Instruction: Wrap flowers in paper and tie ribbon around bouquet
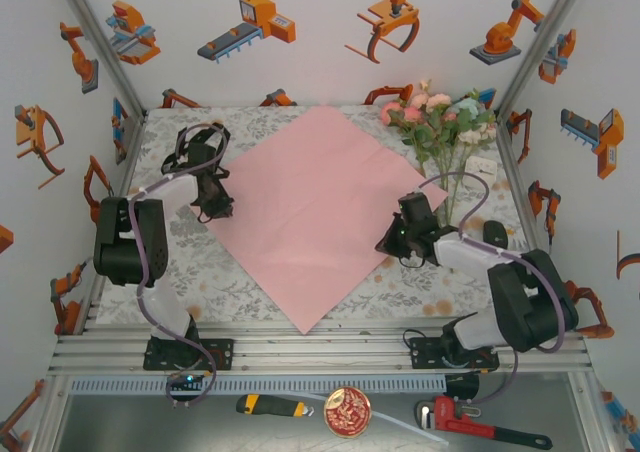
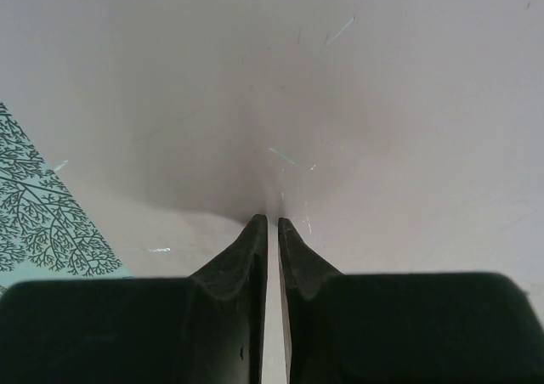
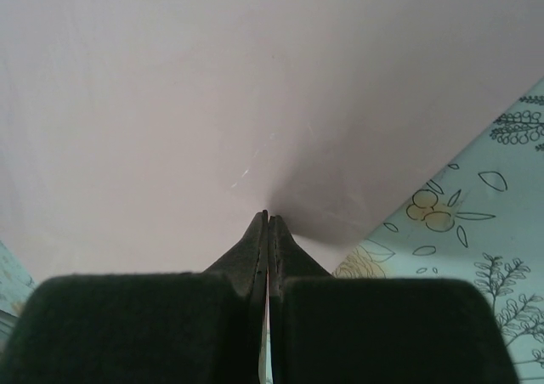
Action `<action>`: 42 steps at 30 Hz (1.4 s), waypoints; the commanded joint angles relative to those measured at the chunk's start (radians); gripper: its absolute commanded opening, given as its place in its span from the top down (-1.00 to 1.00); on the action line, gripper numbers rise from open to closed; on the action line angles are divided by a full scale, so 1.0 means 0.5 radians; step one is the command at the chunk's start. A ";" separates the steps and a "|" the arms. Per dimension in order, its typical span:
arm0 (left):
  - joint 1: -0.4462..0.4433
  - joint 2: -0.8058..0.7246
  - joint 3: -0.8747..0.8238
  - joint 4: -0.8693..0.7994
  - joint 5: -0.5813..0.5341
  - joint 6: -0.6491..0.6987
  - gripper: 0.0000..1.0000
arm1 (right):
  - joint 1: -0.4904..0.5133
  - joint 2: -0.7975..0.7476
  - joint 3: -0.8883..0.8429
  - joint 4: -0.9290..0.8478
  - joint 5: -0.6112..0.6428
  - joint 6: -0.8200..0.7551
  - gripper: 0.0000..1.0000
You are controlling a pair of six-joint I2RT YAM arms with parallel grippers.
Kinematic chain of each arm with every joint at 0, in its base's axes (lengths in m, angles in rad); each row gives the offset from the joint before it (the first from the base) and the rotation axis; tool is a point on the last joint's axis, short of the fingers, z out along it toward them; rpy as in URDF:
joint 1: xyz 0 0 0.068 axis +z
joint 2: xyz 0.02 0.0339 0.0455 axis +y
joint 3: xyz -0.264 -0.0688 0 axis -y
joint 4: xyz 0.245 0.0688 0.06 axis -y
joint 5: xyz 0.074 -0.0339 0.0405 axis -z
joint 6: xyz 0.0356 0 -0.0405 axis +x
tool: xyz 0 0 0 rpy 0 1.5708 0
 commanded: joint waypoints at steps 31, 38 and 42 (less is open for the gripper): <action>-0.700 -2.159 -0.419 -0.495 0.447 1.028 -0.83 | -0.842 1.610 2.406 -0.880 0.630 -1.440 0.22; -0.679 -2.093 -0.403 -0.574 0.399 1.048 -0.84 | -0.842 1.821 2.651 -1.020 0.622 -1.477 0.56; -0.655 -2.128 -0.423 -0.560 0.386 1.037 -0.85 | -0.840 1.798 2.715 -1.083 0.700 -1.582 0.83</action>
